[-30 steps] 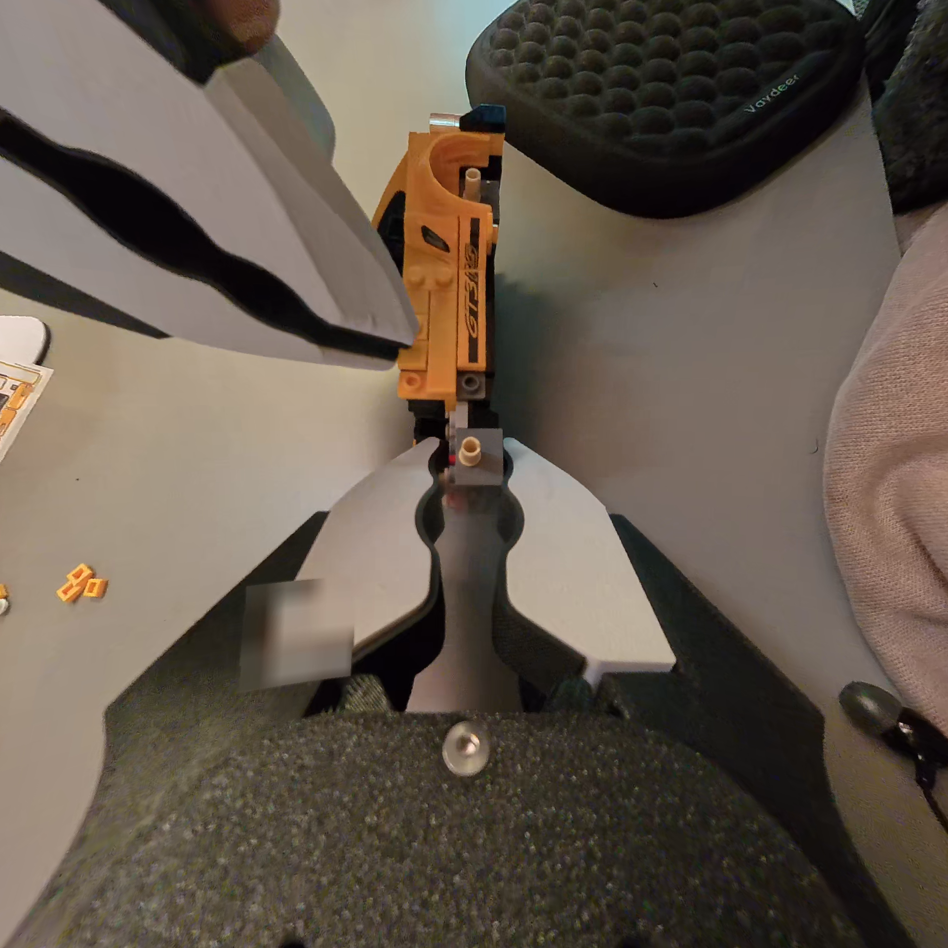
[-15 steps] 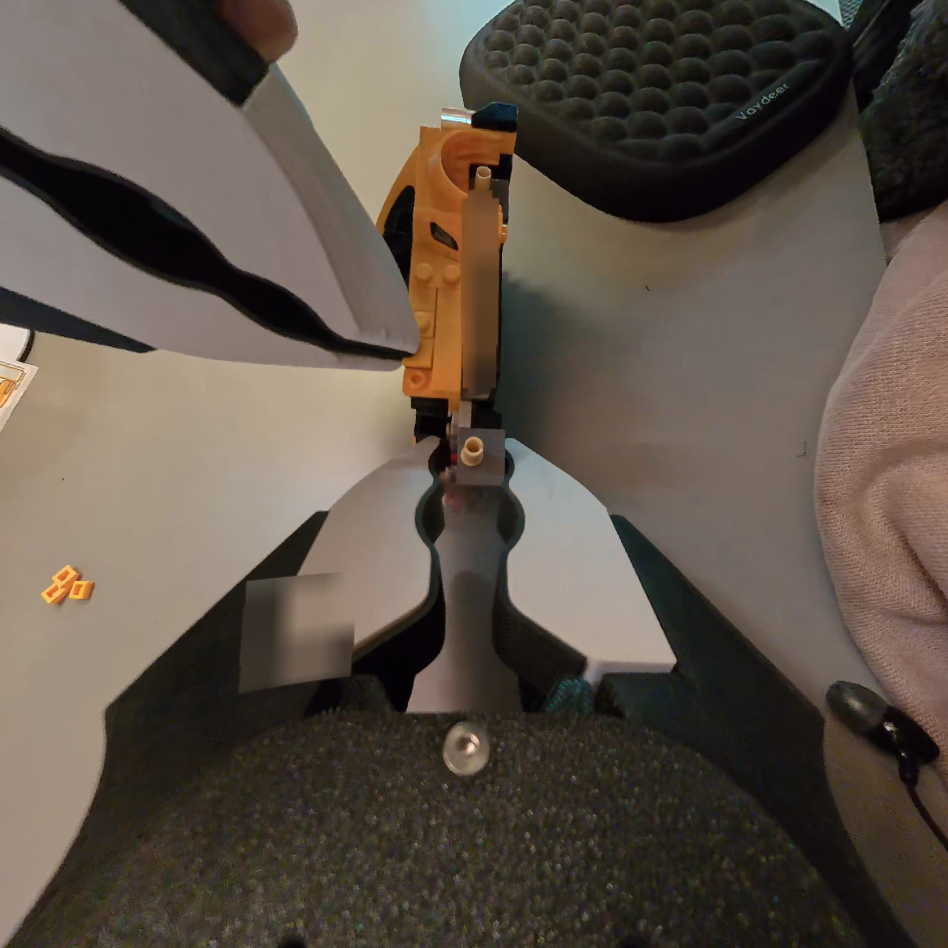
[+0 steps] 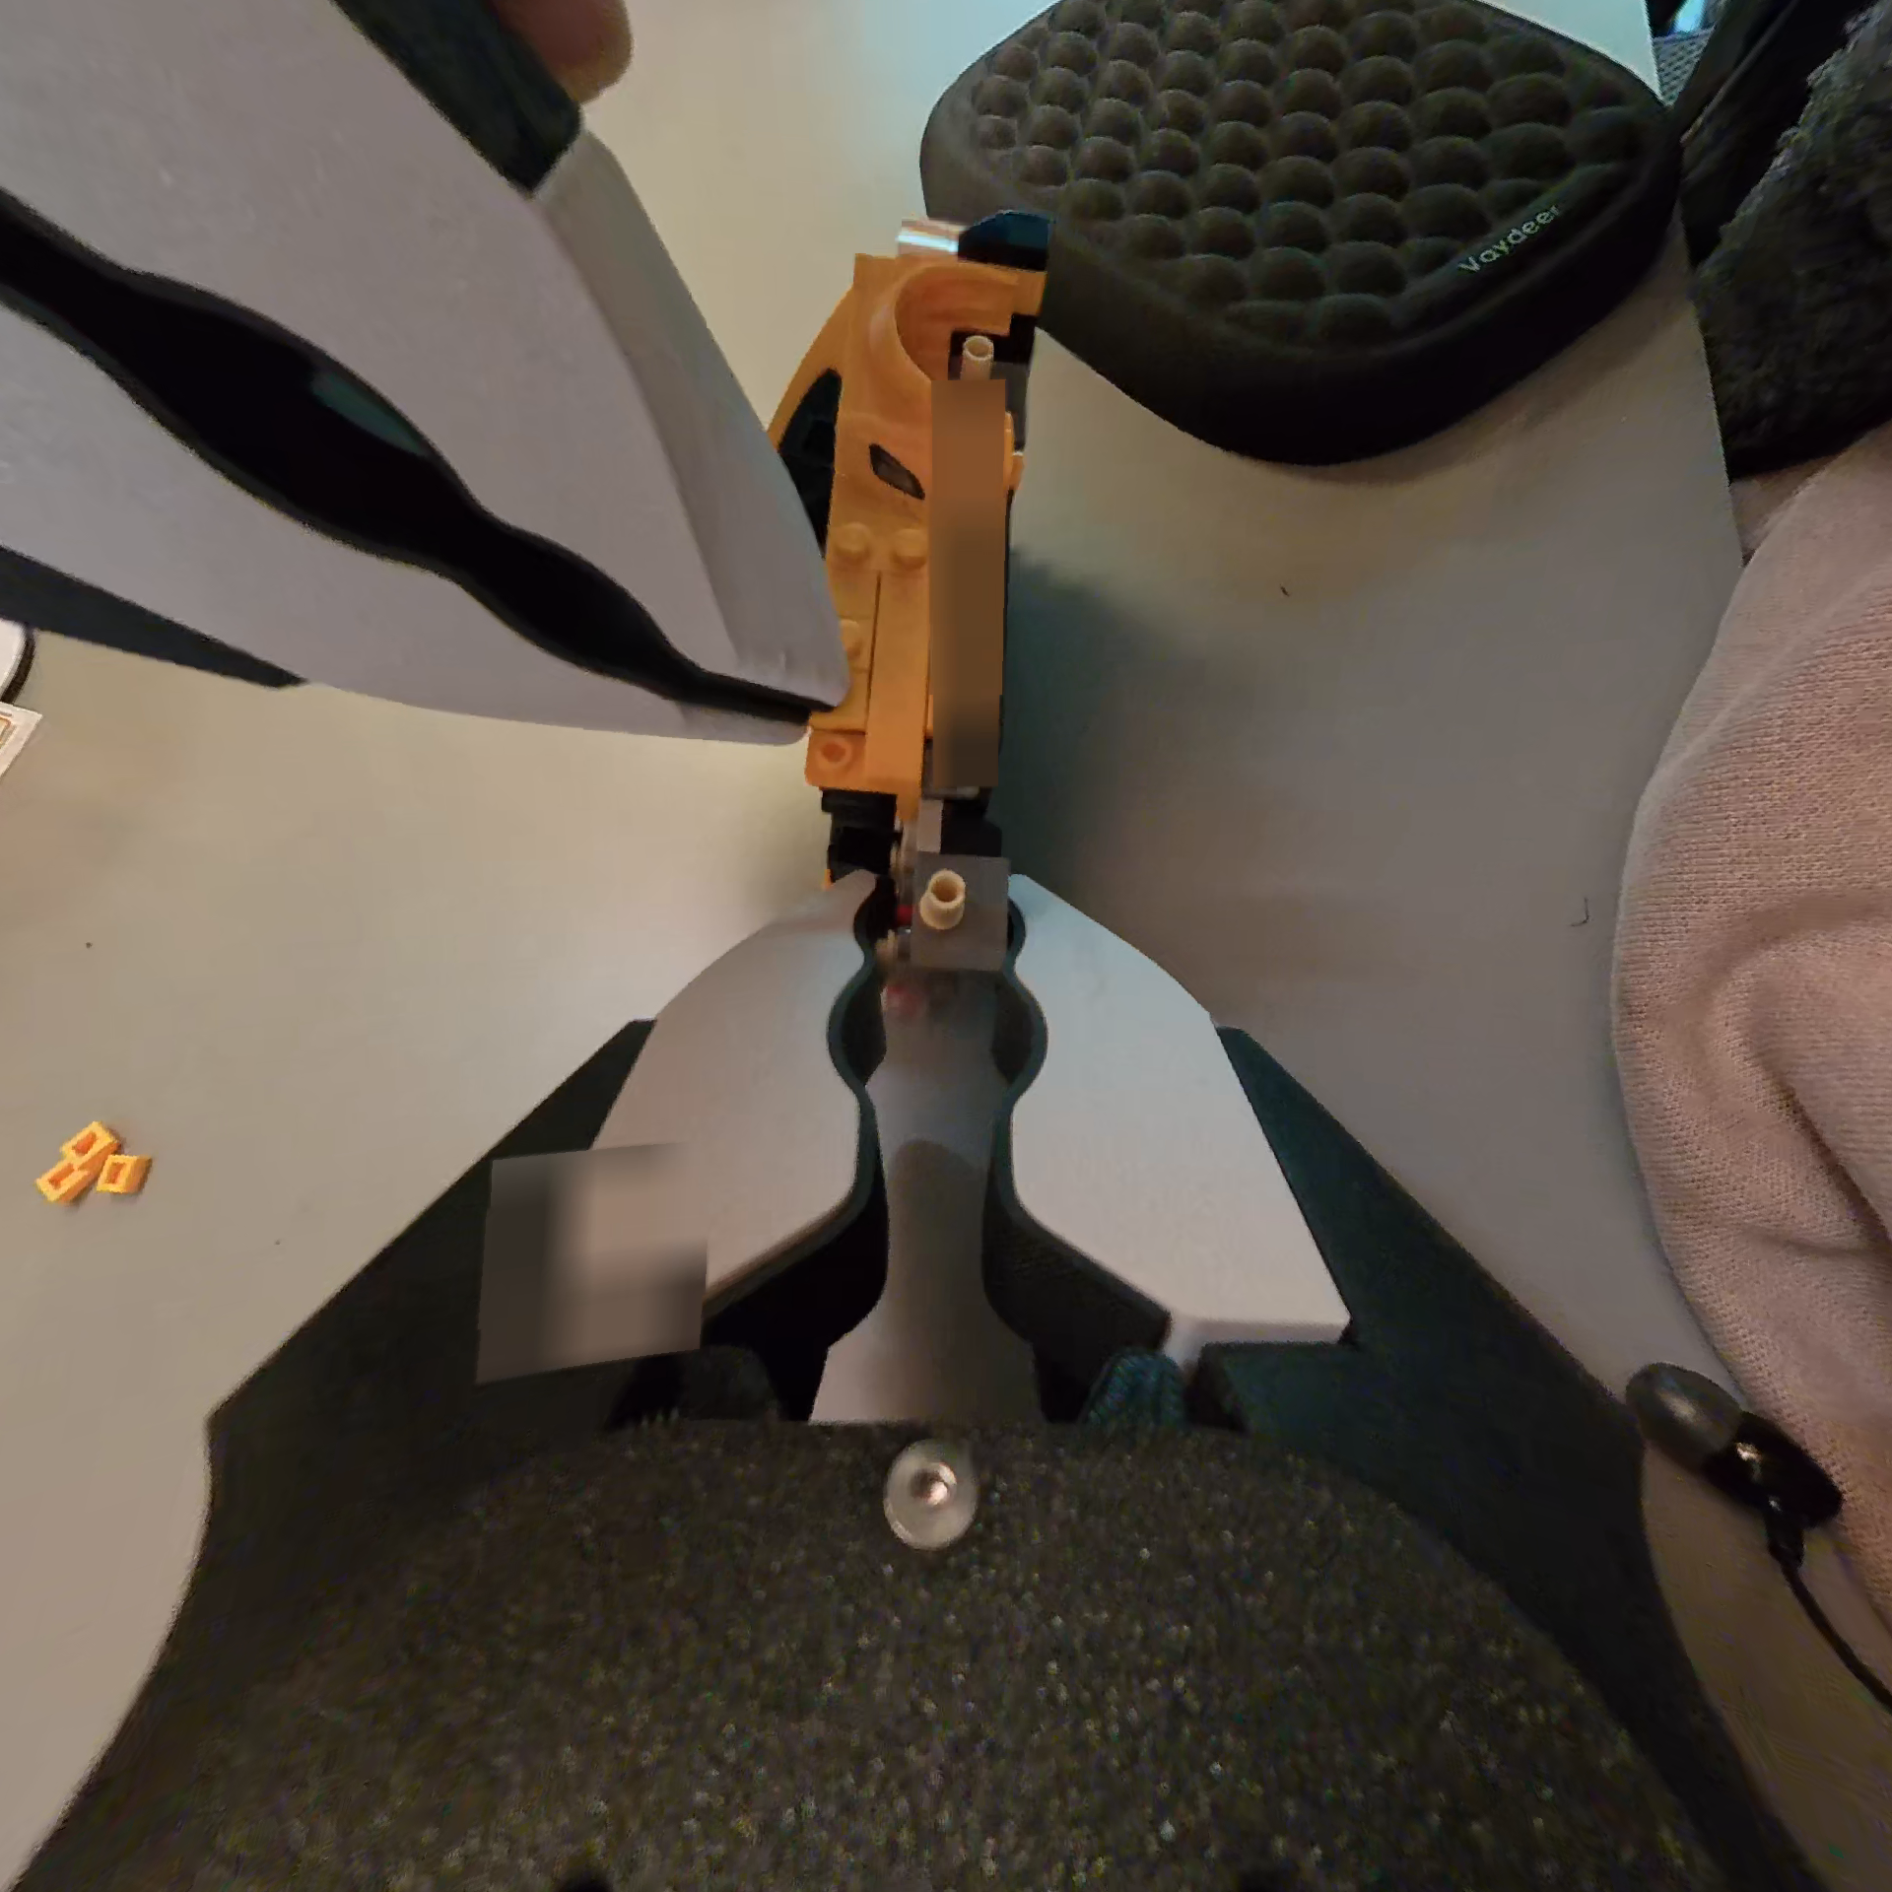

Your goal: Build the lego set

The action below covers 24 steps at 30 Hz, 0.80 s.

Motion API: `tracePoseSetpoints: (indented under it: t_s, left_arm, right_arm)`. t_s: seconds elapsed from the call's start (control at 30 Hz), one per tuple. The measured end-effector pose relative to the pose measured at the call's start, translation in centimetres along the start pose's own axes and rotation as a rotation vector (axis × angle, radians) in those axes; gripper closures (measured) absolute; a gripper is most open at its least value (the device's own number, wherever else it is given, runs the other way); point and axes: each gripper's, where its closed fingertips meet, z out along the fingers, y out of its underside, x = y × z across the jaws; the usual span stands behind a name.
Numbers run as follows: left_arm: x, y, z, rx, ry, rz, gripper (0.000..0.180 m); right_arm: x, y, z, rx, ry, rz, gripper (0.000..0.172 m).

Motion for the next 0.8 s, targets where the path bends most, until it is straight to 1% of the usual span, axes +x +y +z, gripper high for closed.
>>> tracePoseSetpoints:
  t_s: [0.07,0.13,0.2,0.33,0.43,0.53,0.8]
  left_arm:
    - [-0.1,0.0,-0.1,0.002,-0.001,-0.009,0.164]
    - [-0.2,0.0,-0.1,0.002,-0.003,-0.005,0.164]
    - [-0.2,0.0,-0.1,0.002,-0.005,-0.001,0.164]
    - [-0.2,0.0,0.0,0.002,-0.005,-0.002,0.164]
    - [-0.3,0.1,0.0,0.002,-0.005,-0.003,0.164]
    - [-0.3,0.1,0.0,0.0,-0.006,-0.003,0.164]
    - [-0.2,0.1,0.1,-0.002,0.0,-0.025,0.163]
  right_arm:
    - [0.1,-0.3,-0.4,0.057,0.003,0.031,0.171]
    - [0.0,-0.9,-1.4,0.157,-0.018,0.069,0.167]
    - [0.5,-0.4,-1.9,0.173,0.018,0.075,0.165]
    - [0.4,0.0,-1.3,0.19,0.015,0.085,0.163]
    - [0.0,-0.4,-0.9,0.209,-0.015,0.085,0.163]
    - [-0.1,-0.3,-0.4,0.178,-0.022,0.086,0.165]
    - [0.1,0.2,-0.3,0.068,0.032,0.073,0.169]
